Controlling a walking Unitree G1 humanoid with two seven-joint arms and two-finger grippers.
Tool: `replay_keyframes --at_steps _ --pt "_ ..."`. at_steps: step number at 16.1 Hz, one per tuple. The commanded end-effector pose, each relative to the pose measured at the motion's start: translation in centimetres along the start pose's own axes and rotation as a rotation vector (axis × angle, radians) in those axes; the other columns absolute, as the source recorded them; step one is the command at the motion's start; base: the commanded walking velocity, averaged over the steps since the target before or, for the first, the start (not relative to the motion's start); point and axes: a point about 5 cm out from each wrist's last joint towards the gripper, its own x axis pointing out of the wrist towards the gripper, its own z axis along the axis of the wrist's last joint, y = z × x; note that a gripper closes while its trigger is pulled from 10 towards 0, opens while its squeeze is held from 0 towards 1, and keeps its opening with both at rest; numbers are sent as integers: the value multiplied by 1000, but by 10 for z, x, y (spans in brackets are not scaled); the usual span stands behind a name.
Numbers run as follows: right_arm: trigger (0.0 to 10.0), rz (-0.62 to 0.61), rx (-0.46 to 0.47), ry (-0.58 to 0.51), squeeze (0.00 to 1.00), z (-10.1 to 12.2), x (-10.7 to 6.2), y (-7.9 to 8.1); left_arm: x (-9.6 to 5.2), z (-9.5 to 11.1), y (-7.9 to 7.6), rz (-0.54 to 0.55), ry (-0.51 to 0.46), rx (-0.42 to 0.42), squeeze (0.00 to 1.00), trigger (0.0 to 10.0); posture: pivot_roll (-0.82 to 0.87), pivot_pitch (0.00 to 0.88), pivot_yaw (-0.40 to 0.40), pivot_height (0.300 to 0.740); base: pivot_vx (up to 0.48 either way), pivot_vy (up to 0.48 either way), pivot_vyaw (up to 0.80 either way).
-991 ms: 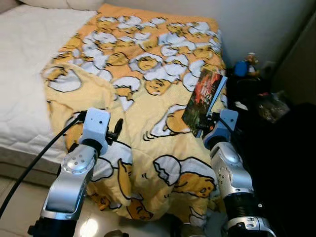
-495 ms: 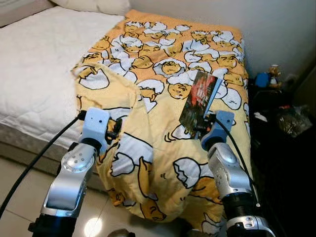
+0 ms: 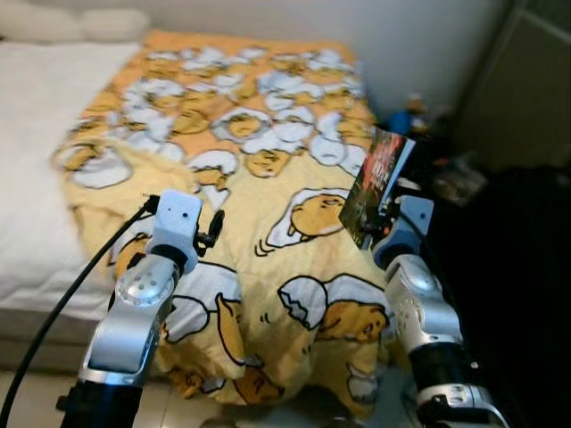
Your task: Clean up the room
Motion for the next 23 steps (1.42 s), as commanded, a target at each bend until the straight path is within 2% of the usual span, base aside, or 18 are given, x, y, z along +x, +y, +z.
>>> replay_keyframes --at_steps 1,9,16,23 --pt "10000 35 -1 -46 0 11 3 9 1 3 2 6 -11 10 0 10000 36 0 -23 740 0 262 -800" --pt "10000 34 -1 -49 0 11 3 10 2 3 2 4 -10 9 0 10000 36 0 -22 740 0 312 -777" --pt "10000 50 -19 -62 0 14 4 11 2 3 2 16 -13 5 0 10000 38 0 -31 740 0 340 0" --pt "10000 94 -66 -78 0 18 1 11 -7 -5 5 52 -4 -16 0 10000 28 0 -53 740 0 342 0"
